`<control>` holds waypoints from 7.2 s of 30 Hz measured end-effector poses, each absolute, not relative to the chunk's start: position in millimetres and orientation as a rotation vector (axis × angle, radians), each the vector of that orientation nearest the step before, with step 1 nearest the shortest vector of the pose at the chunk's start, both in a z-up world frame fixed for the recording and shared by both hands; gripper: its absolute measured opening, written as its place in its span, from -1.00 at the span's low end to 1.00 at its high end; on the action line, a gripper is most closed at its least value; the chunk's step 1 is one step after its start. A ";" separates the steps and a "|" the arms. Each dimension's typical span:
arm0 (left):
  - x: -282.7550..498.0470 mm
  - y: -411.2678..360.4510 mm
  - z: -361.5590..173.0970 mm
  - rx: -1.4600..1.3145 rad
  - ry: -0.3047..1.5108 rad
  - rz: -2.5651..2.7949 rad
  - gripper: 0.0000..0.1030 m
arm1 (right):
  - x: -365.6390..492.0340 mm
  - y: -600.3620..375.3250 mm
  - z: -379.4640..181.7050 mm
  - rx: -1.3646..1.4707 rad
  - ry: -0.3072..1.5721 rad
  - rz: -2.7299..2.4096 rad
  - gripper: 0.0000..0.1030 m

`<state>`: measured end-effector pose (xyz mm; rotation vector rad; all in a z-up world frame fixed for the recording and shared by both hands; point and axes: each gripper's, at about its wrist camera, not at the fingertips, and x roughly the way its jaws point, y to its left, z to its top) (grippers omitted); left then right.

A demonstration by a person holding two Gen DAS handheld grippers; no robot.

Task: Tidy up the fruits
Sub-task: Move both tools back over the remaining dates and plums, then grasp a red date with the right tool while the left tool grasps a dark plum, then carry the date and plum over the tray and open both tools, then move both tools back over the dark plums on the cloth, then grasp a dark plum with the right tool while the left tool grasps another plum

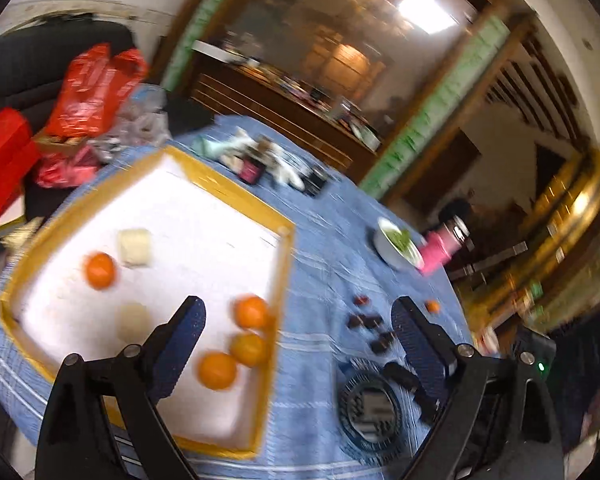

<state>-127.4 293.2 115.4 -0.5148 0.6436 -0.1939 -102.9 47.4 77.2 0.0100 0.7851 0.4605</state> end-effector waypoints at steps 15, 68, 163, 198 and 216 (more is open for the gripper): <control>-99.9 170.8 84.8 -0.278 0.849 -0.365 -0.15 | -85.4 -124.4 63.0 0.223 0.807 0.197 0.21; -62.7 279.1 95.3 -0.289 0.773 -0.036 -0.51 | -28.4 -75.1 56.7 0.256 0.810 0.332 -0.57; -116.9 200.4 73.4 -0.450 0.897 -0.371 0.60 | -134.8 -57.9 21.4 0.484 0.833 0.273 0.29; -58.7 181.2 70.0 -0.289 0.896 -0.280 0.60 | -11.0 -36.7 29.1 0.089 0.894 0.282 0.10; 30.3 97.3 16.8 0.045 0.974 -0.383 -0.24 | 1.9 -76.0 16.7 0.309 0.909 0.342 -0.46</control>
